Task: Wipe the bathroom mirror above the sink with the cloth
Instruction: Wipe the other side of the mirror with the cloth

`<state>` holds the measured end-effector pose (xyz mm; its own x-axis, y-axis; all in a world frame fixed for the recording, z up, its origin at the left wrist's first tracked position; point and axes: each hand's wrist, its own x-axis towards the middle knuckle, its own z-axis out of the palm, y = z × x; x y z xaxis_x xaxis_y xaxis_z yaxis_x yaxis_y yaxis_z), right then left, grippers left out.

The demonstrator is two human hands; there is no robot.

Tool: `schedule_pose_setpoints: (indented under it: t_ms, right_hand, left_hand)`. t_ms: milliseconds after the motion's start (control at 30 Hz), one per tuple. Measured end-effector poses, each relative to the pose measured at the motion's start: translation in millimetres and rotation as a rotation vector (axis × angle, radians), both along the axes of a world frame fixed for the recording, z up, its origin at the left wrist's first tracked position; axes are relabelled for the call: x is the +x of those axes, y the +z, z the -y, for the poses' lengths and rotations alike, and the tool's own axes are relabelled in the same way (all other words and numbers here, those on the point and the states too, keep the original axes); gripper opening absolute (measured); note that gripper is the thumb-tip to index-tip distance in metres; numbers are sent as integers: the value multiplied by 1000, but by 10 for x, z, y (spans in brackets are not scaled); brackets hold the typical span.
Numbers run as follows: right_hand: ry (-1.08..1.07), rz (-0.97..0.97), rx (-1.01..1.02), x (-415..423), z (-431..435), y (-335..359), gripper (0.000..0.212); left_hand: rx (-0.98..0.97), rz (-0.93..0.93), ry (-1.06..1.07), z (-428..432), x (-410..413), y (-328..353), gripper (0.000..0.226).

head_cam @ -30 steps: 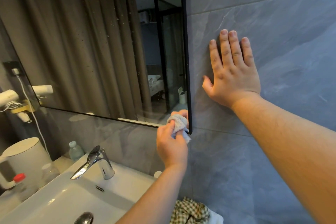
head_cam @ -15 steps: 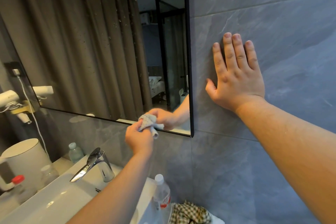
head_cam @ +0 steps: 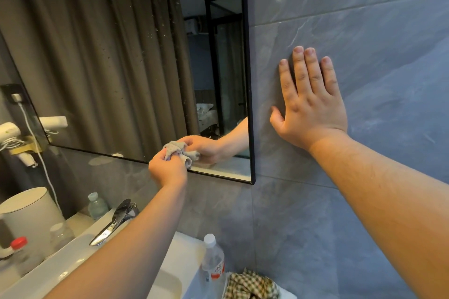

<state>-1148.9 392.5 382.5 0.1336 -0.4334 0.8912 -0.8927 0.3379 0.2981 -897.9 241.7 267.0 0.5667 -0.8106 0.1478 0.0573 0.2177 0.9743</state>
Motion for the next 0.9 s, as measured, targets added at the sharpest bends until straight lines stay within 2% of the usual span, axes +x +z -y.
schedule_pose_setpoints:
  t_ms: [100,233,467,633,800,900]
  right_hand:
    - [6,2,-2,1,-4,1,85]
    - [5,-1,-2,4,-4,-1,85]
    - [-13,-3,1,4,4,0,85]
    - [-22,-3,2,4,6,1,85]
    - [-13,-4,0,-11,5,-3,86]
    - [-17,-7,-5,-10,6,-2,86]
  left_hand:
    - [-104,107,-2,-97,-90,114,9]
    - [-190,177,-23,-214,-222,174,22]
    - [-322,342,-85,-659,-518,261,25]
    - [-546,525,-189,-902,-751,241,19]
    - [-592,611,-258,-895,-720,283,26]
    - [-650,681,-214,-766,-549,356,24]
